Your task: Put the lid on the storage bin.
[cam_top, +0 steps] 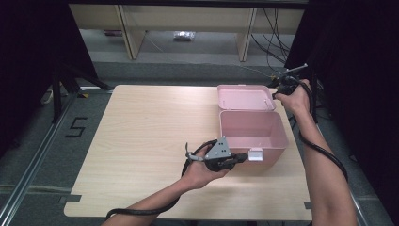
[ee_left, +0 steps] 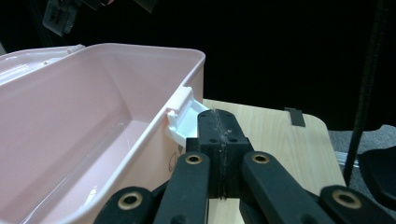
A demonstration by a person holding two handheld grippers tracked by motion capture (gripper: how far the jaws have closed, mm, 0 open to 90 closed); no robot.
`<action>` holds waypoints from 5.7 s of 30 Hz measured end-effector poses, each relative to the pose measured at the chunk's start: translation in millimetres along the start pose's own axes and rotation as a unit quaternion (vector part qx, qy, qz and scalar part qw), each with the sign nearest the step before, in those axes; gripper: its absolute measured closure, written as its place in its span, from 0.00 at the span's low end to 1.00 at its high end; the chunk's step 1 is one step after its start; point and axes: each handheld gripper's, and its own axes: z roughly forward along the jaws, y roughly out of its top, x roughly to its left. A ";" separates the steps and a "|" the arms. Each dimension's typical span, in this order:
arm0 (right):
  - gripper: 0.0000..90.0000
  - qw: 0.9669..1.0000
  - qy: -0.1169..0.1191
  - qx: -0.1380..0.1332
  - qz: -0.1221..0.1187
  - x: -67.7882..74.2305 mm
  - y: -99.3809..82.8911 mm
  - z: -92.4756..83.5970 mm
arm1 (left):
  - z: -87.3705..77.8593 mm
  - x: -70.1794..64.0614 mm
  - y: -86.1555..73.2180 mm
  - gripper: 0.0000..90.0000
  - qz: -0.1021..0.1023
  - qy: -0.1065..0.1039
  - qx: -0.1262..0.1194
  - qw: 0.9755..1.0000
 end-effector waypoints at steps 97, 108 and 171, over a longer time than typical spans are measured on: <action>0.97 0.995 0.000 0.028 0.099 -11.2 24.5 47.3 | 48.7 0.9 -2.7 1.00 -0.006 0.010 0.028 1.000; 0.98 0.995 -0.002 0.012 0.094 -12.1 27.5 33.8 | 48.7 0.8 -2.1 1.00 -0.007 0.012 0.026 1.000; 1.00 0.989 0.000 -0.134 0.060 -7.4 5.1 -46.6 | 48.0 0.4 -1.7 1.00 -0.021 0.017 0.031 0.999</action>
